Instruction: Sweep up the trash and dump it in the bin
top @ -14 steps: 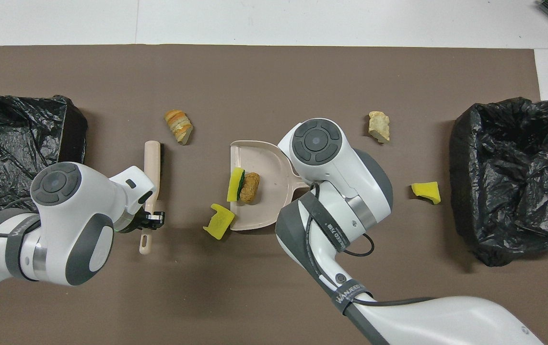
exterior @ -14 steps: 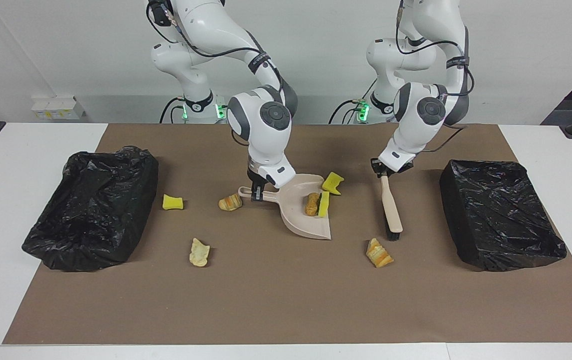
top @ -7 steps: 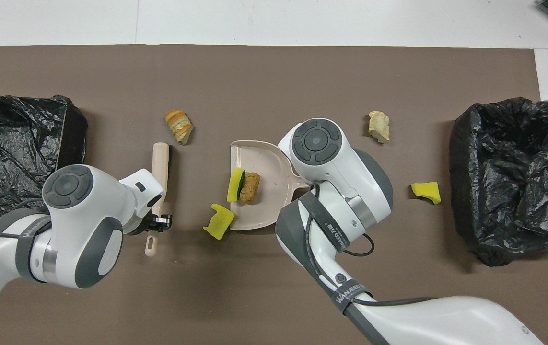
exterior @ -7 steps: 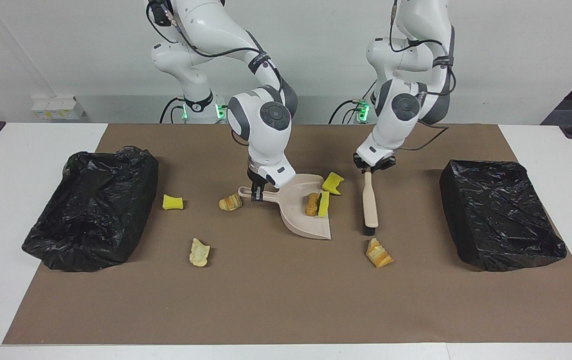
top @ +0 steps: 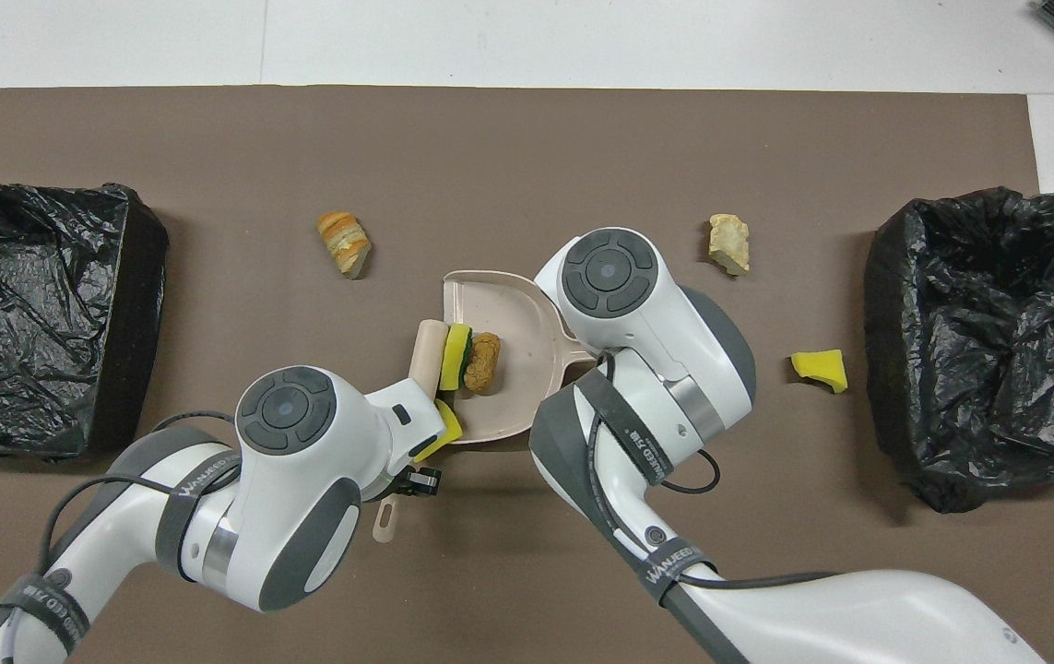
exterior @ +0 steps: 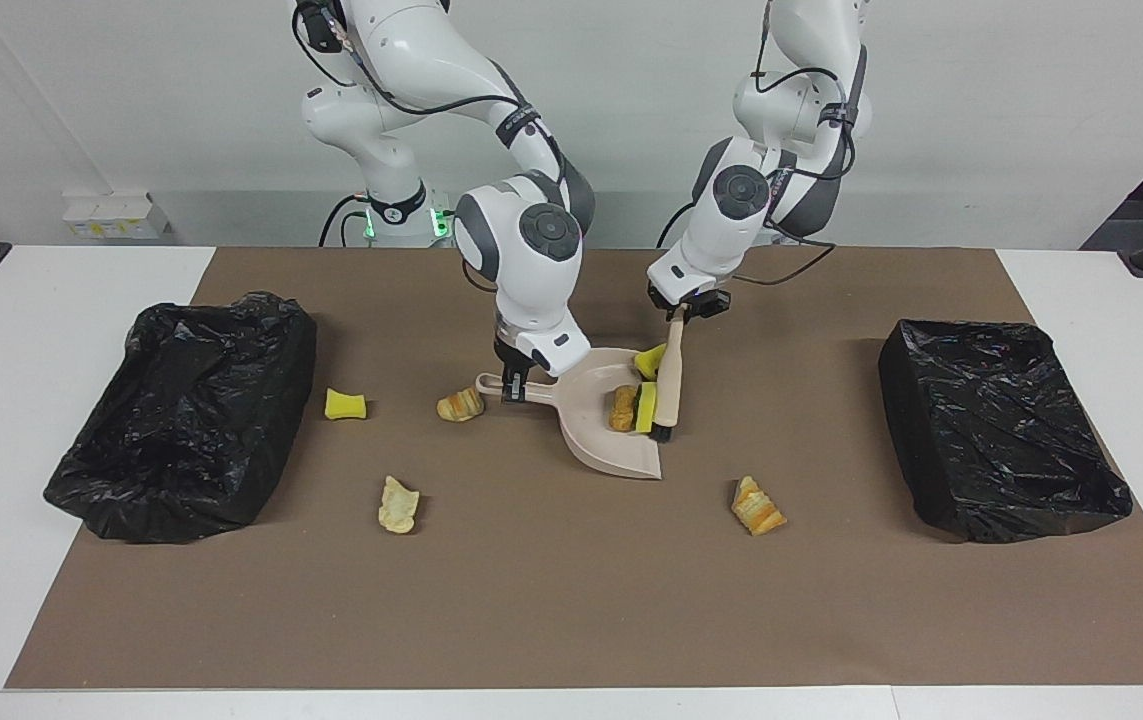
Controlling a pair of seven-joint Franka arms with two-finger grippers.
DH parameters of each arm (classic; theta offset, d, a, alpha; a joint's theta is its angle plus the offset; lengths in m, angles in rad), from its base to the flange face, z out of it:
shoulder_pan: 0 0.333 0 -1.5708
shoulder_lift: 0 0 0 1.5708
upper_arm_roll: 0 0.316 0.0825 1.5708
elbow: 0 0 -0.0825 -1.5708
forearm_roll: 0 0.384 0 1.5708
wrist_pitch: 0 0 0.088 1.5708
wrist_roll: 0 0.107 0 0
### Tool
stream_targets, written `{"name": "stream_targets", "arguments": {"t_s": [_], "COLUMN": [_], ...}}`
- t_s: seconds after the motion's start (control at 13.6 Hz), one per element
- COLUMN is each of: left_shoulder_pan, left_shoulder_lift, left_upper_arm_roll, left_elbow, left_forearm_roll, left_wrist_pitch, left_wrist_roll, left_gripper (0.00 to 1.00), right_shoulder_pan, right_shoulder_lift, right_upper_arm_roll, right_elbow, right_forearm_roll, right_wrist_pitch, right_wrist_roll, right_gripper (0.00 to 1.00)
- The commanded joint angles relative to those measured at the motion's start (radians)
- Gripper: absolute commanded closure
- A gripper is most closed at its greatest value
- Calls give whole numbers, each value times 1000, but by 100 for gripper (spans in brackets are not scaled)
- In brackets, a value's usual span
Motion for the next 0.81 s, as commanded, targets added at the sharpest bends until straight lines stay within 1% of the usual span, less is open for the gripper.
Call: {"name": "stream_targets", "arguments": {"t_s": [0.0,0.15,0.22,0.29,0.37,0.51,0.73], "left_shoulder_pan": [38,71,121,150,184,238,320], "left_shoulder_lift": [-22,-4,10,22,34,86,168], "left_upper_arm_roll": [17,22,25,25,25,25,25], "left_elbow": [66,139,152,158,166,175,215], "left_forearm_roll": [-17,-15,-7,9,46,95,158], "left_wrist_pitch": [-68,-108,-96,-83,-68,-21,50], "left_wrist_roll": [-3,-2,9,21,58,136,201], "left_gripper": [100,100,100,100,100,100,100], "right_shoulder_pan": [-11,-11,-11,-11,-11,-11,-11], "right_shoulder_lift": [-26,-26,-26,-26,-26,-26,-26], "right_upper_arm_roll": [5,5,5,5,5,7,5], "right_elbow": [-34,-34,-34,-34,-34,-34,-34], "right_forearm_roll": [-21,-21,-22,-22,-21,-21,-21], "right_wrist_pitch": [2,2,2,2,2,2,2], "right_wrist_roll": [-32,-33,-33,-33,-33,-33,-32], "right_gripper": [100,100,100,100,100,100,100]}}
